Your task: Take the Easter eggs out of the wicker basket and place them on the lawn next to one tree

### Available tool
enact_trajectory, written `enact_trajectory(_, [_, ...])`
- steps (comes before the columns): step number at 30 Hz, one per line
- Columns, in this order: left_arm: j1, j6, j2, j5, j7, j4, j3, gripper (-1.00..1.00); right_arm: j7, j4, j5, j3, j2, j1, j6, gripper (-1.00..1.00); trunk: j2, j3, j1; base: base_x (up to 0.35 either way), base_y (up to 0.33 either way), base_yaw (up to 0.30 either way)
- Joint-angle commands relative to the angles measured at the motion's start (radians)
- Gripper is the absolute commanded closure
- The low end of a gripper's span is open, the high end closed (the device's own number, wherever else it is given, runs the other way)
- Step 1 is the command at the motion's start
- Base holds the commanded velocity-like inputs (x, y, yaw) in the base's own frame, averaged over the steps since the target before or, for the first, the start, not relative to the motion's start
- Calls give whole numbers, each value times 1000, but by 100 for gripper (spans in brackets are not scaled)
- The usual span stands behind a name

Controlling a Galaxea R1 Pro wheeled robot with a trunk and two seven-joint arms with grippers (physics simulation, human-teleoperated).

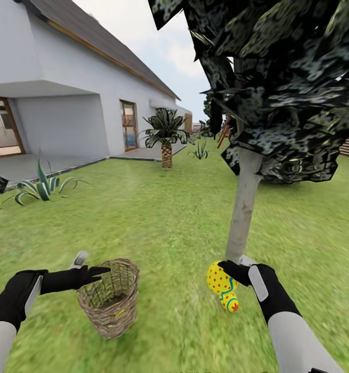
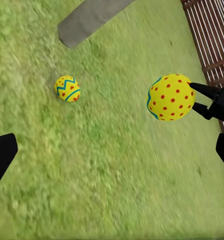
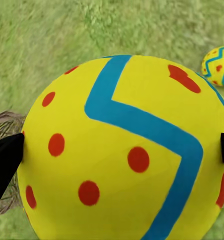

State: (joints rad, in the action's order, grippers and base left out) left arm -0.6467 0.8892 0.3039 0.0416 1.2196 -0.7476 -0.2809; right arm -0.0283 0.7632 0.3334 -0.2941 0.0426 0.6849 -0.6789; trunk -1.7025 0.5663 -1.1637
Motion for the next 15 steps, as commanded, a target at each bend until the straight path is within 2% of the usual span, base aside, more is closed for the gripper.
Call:
enact_trajectory(1, [-1,10,-1,4,6,-1,-2,-100,-3,1,7,-4,1,1,-4,100,-1,2,0,0,-301,-222])
enact_trajectory(15, [-1,8,-2,7,2,-1,-2,-100,-3,1,6,-4,1,1,-1,100,-1,17,0,0,-300,-206])
